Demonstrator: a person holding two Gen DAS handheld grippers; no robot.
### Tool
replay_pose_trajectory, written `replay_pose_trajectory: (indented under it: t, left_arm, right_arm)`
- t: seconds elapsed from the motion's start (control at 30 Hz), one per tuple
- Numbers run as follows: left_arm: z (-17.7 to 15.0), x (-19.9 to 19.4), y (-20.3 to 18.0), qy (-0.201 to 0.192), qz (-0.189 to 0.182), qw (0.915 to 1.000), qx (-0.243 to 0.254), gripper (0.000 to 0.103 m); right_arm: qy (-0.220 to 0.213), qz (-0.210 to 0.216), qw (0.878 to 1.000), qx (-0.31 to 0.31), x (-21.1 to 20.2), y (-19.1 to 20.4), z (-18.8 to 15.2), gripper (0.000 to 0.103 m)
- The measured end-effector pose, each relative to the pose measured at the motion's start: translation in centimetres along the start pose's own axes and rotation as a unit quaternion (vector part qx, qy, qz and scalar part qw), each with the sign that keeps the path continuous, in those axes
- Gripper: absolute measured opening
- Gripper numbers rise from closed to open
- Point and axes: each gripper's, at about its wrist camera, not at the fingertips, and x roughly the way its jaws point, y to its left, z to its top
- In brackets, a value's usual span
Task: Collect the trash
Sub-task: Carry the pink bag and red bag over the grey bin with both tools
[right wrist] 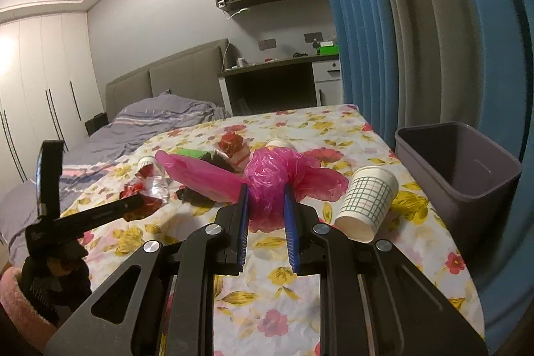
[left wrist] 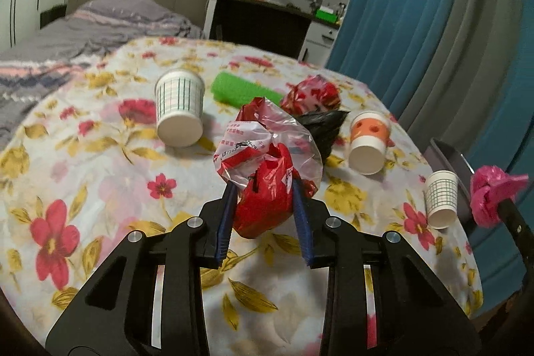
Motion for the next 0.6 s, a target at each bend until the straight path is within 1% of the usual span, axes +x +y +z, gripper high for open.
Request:
replay_pose_trajectory:
  t: [0.4,0.6]
  left_arm:
    - [0.7,-3.3,-3.2,-0.04,-0.015,0.9983,0.04,0.032]
    - [1.1,-4.6,-5.6,-0.06,-0.021,0.9959,0.065,0.032]
  right_arm:
    - [-0.037,-0.012,0.999,0.011,-3.3,-1.5,0.9,0.02]
    - [-0.061,-0.025,0.998,0.009,-5.1,-2.5,1.6,0.02]
